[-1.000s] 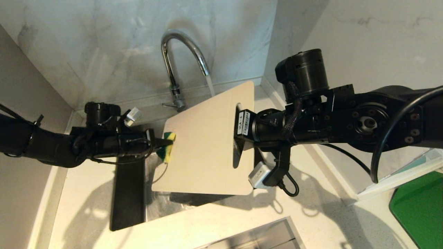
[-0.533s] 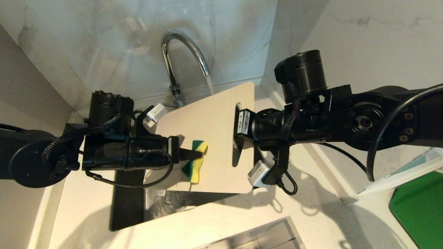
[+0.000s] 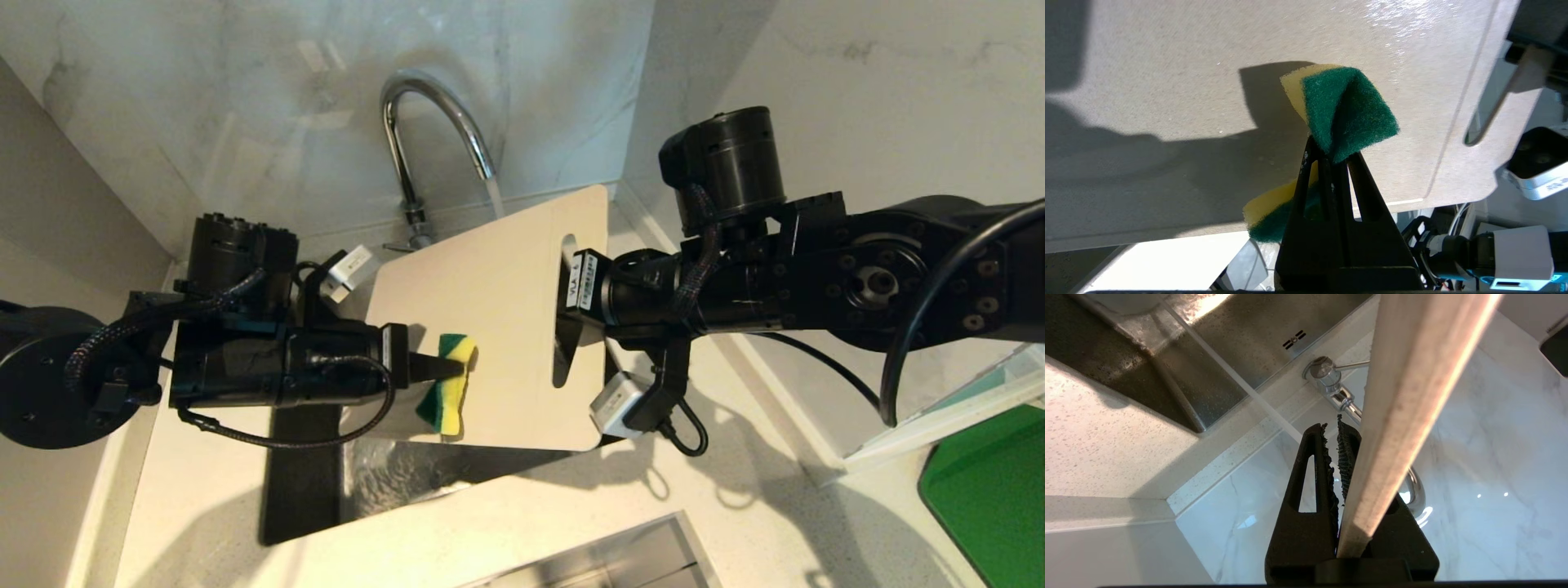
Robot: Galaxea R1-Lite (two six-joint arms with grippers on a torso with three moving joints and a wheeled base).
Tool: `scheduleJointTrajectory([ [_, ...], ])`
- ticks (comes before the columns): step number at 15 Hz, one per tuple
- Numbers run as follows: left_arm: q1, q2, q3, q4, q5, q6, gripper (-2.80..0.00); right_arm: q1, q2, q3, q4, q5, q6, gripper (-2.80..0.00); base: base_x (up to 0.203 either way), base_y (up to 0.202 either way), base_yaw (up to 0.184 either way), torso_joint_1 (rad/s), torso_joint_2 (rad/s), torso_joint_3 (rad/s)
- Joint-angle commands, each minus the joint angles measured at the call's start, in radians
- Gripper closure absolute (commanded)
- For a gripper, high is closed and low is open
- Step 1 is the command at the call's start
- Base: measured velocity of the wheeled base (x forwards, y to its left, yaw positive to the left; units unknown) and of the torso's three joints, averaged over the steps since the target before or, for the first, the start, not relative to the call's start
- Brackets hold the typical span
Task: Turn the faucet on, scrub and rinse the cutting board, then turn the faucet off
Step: Scrub the cutting board underwater
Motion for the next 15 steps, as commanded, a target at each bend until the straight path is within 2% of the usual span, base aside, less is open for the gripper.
scheduleJointTrajectory([
  [1, 0.015, 0.028, 0.001, -0.002, -0.002, -0.002, 0.00, 0.001, -0.002, 0.001, 0.001, 0.001, -0.013, 0.00, 0.000, 0.000, 0.000, 0.000, 0.00, 0.000],
  [7, 0.093, 0.085, 0.059, -0.051, -0.002, -0.001, 0.00, 0.001, -0.015, 0.003, 0.001, 0.001, 0.002, 0.00, 0.000, 0.000, 0.000, 0.000, 0.00, 0.000],
  [10, 0.140, 0.095, 0.139, -0.163, 0.000, 0.011, 0.00, 0.001, -0.023, 0.006, 0.000, 0.002, 0.002, 0.00, 0.000, 0.000, 0.000, 0.000, 0.00, 0.000],
  [15, 0.239, 0.125, 0.195, -0.178, -0.005, 0.038, 0.00, 0.001, -0.041, 0.010, 0.001, 0.003, 0.002, 0.00, 0.000, 0.000, 0.000, 0.000, 0.00, 0.000],
])
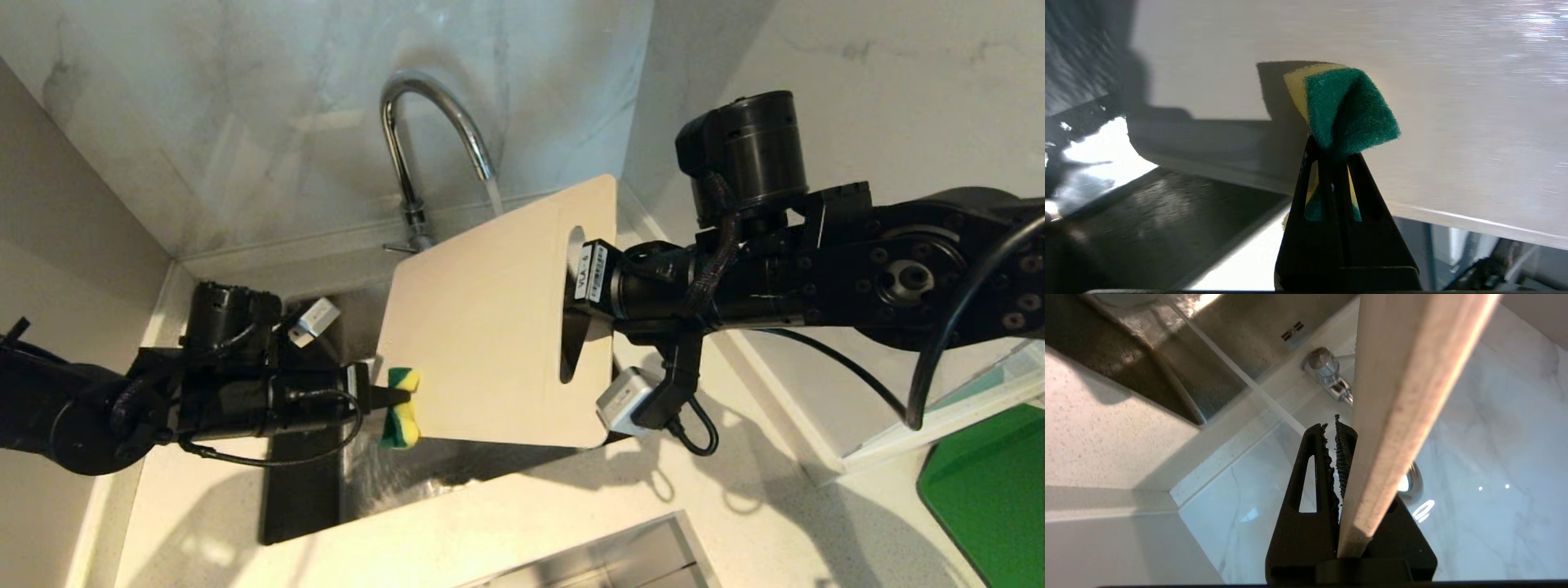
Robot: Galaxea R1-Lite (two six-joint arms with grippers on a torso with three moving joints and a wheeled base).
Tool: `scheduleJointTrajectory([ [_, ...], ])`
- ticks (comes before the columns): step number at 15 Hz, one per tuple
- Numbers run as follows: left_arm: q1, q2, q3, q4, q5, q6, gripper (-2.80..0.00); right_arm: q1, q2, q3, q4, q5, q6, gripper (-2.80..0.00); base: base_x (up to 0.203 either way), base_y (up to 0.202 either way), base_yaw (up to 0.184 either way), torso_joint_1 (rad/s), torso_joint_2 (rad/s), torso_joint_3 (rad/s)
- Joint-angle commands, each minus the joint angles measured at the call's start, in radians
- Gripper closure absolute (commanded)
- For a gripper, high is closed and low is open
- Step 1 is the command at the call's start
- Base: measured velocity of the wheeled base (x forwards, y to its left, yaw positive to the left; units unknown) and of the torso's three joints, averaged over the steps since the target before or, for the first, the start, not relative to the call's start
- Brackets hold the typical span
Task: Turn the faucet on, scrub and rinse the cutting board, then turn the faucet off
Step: Scrub the cutting board underwater
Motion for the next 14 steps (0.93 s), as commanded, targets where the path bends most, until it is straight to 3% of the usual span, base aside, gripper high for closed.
scheduleJointTrajectory([
  [1, 0.046, 0.044, 0.014, -0.003, -0.008, 0.018, 0.00, 0.001, -0.017, 0.003, 0.001, 0.002, -0.014, 0.00, 0.000, 0.000, 0.000, 0.000, 0.00, 0.000],
  [7, 0.139, 0.156, 0.029, -0.105, -0.008, 0.037, 0.00, -0.003, -0.041, 0.027, 0.001, 0.003, -0.014, 0.00, 0.000, 0.000, 0.000, 0.000, 0.00, 0.000],
  [9, 0.167, 0.176, 0.026, -0.109, -0.011, 0.075, 0.00, -0.003, -0.043, 0.032, 0.001, 0.005, -0.014, 0.00, 0.000, 0.000, 0.000, 0.000, 0.00, 0.000],
  [14, 0.175, 0.121, 0.027, -0.146, -0.018, 0.073, 0.00, -0.003, -0.063, 0.058, 0.001, 0.005, -0.014, 0.00, 0.000, 0.000, 0.000, 0.000, 0.00, 0.000],
])
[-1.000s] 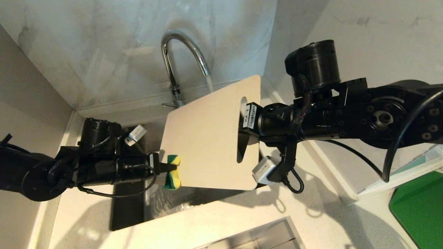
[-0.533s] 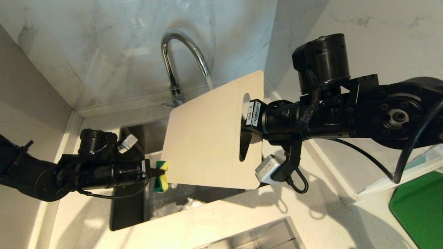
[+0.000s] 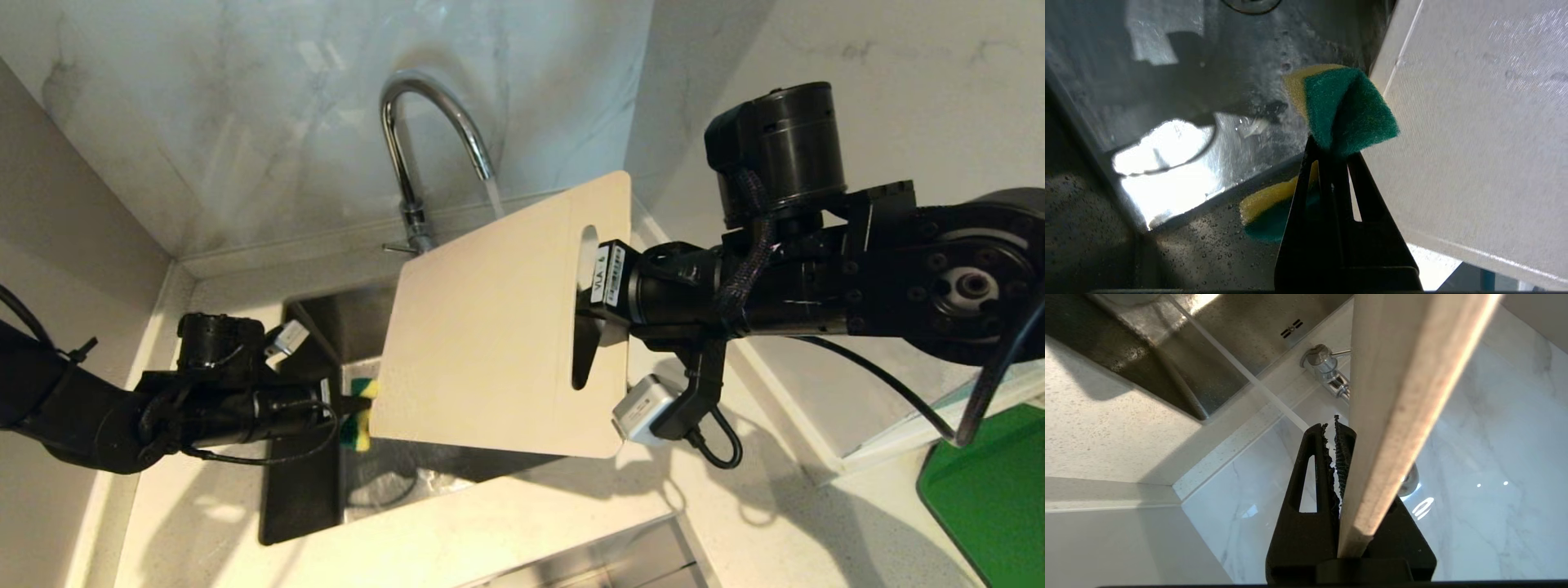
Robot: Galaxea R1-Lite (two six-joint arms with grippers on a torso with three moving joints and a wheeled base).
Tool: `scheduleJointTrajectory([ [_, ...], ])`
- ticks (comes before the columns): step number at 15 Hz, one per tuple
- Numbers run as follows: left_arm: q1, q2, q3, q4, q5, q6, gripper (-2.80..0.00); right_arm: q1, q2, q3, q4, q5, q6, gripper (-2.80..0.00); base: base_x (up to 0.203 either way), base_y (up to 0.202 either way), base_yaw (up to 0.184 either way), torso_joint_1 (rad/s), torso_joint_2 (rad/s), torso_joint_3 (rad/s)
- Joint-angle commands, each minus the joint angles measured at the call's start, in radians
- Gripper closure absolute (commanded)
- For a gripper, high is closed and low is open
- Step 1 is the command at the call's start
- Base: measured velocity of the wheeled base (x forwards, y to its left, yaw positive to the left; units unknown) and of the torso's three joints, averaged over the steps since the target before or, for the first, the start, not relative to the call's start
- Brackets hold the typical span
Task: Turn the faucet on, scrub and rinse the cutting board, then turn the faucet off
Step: Scrub the cutting board underwater
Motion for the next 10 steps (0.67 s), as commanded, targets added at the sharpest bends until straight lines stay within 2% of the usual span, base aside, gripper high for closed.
scheduleJointTrajectory([
  [1, 0.003, -0.038, 0.000, -0.004, -0.002, -0.004, 0.00, 0.000, -0.007, 0.002, 0.001, 0.001, -0.017, 0.00, 0.000, 0.000, 0.000, 0.000, 0.00, 0.000],
  [5, 0.015, -0.122, -0.007, -0.004, -0.001, -0.005, 0.00, -0.004, -0.036, 0.067, -0.001, -0.002, -0.026, 0.00, 0.000, 0.000, 0.000, 0.000, 0.00, 0.000],
  [10, 0.053, -0.255, -0.027, 0.000, 0.004, 0.004, 0.00, -0.013, -0.069, 0.171, -0.124, -0.001, -0.017, 0.00, 0.000, 0.000, 0.000, 0.000, 0.00, 0.000],
])
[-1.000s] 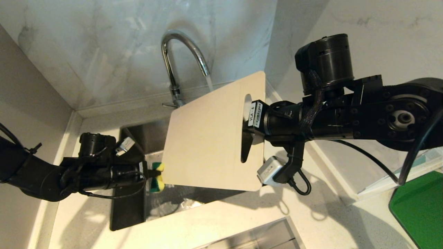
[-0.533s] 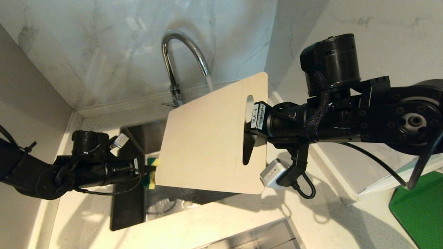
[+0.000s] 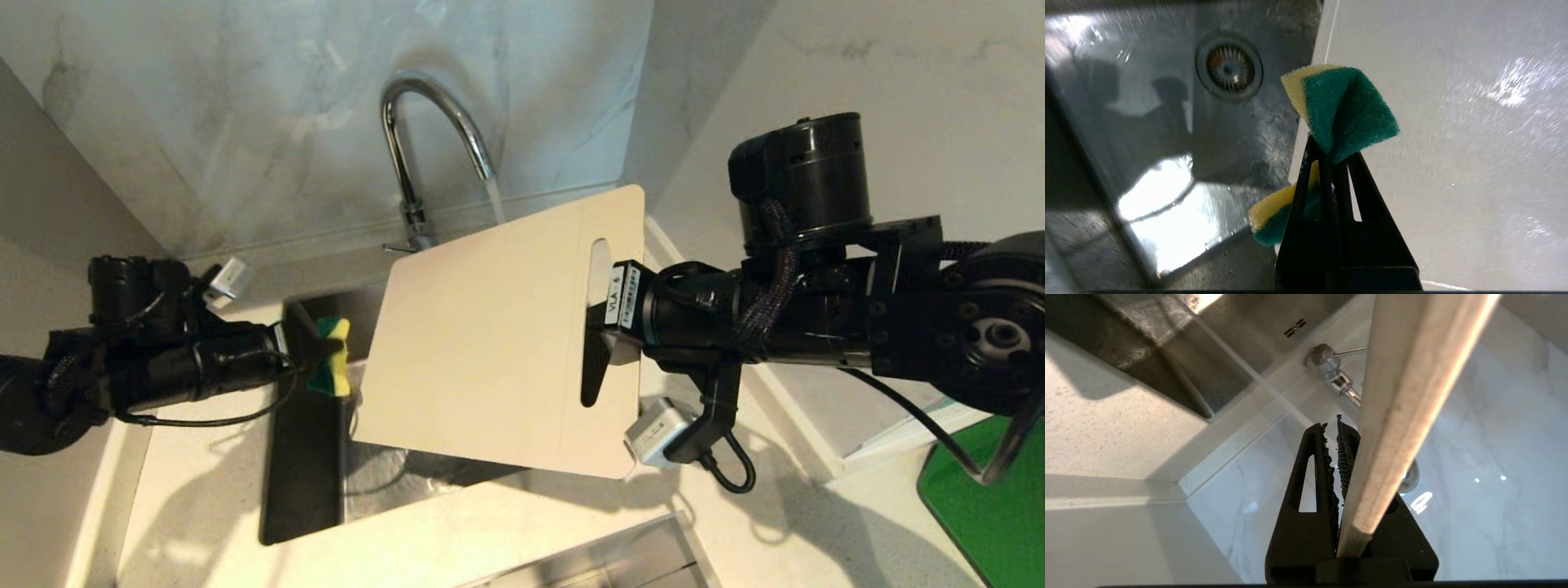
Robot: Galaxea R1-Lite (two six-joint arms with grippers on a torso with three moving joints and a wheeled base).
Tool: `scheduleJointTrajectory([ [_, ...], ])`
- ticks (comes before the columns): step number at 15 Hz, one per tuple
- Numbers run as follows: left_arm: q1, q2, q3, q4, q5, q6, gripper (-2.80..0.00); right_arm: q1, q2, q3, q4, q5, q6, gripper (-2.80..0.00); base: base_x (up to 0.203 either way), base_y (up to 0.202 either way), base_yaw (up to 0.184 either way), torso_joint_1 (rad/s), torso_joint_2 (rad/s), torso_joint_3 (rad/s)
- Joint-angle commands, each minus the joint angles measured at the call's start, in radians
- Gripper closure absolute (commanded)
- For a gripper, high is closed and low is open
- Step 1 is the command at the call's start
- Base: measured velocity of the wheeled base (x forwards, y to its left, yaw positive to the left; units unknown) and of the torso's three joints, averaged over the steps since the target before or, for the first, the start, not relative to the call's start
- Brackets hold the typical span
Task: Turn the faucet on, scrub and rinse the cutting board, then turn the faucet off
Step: Scrub the cutting board underwater, then put down the cutting board
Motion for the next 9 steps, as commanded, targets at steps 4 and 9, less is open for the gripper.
scheduleJointTrajectory([
  [4, 0.022, -0.093, -0.024, 0.011, -0.009, -0.002, 0.00, -0.011, -0.043, 0.053, -0.010, 0.002, -0.013, 0.00, 0.000, 0.000, 0.000, 0.000, 0.00, 0.000],
  [9, 0.082, -0.098, -0.084, 0.064, -0.013, -0.008, 0.00, -0.024, -0.140, 0.114, -0.010, 0.003, -0.011, 0.00, 0.000, 0.000, 0.000, 0.000, 0.00, 0.000],
])
